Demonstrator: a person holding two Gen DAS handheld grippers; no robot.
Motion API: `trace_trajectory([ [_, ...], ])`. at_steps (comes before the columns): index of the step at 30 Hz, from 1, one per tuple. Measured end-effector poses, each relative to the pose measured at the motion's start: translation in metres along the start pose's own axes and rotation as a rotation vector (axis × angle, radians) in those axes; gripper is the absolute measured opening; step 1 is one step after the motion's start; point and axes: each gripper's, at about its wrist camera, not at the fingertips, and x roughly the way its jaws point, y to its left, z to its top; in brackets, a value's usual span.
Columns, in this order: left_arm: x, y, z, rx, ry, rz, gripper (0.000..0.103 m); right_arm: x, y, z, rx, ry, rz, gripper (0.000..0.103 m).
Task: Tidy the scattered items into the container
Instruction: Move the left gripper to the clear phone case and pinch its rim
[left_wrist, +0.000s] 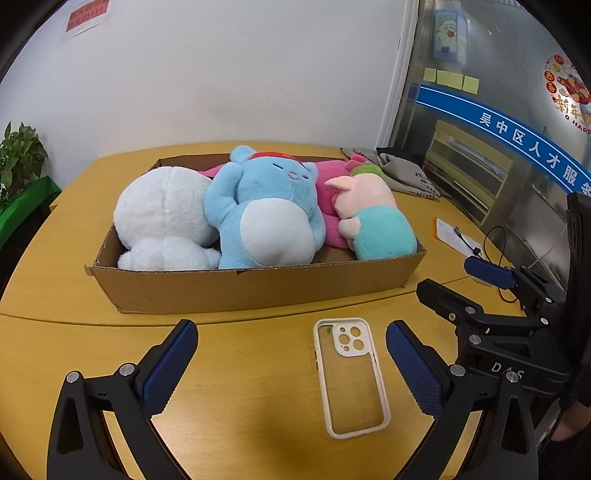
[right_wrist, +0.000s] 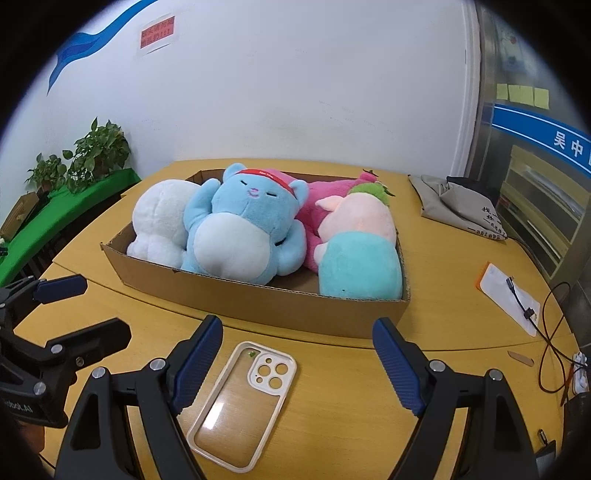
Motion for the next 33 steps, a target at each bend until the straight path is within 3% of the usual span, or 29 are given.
trace_trajectory([
  [9,0.013,-0.006,-0.013,0.004,0.063,-0.030,0.103,0.008,-0.011,-0.003,0.027,0.020,-0.005,0.083],
  [19,0.053,-0.015,-0.051,-0.009,0.243,-0.097,0.097,0.045,-0.025,-0.029,0.076,0.144,-0.002,0.083],
  [26,0.082,-0.027,-0.077,-0.015,0.390,-0.159,0.053,0.086,-0.025,-0.058,0.125,0.274,0.024,0.080],
  [28,0.085,-0.032,-0.081,0.003,0.394,-0.137,0.039,0.094,-0.022,-0.063,0.128,0.292,0.018,0.079],
  [30,0.085,-0.036,-0.082,0.025,0.399,-0.103,0.014,0.100,-0.018,-0.067,0.117,0.312,0.019,0.075],
  [31,0.085,-0.035,-0.083,0.020,0.404,-0.095,0.010,0.104,-0.015,-0.069,0.103,0.324,0.021,0.068],
  [33,0.086,-0.029,-0.083,-0.009,0.406,-0.107,0.008,0.106,-0.009,-0.073,0.066,0.324,0.018,0.062],
])
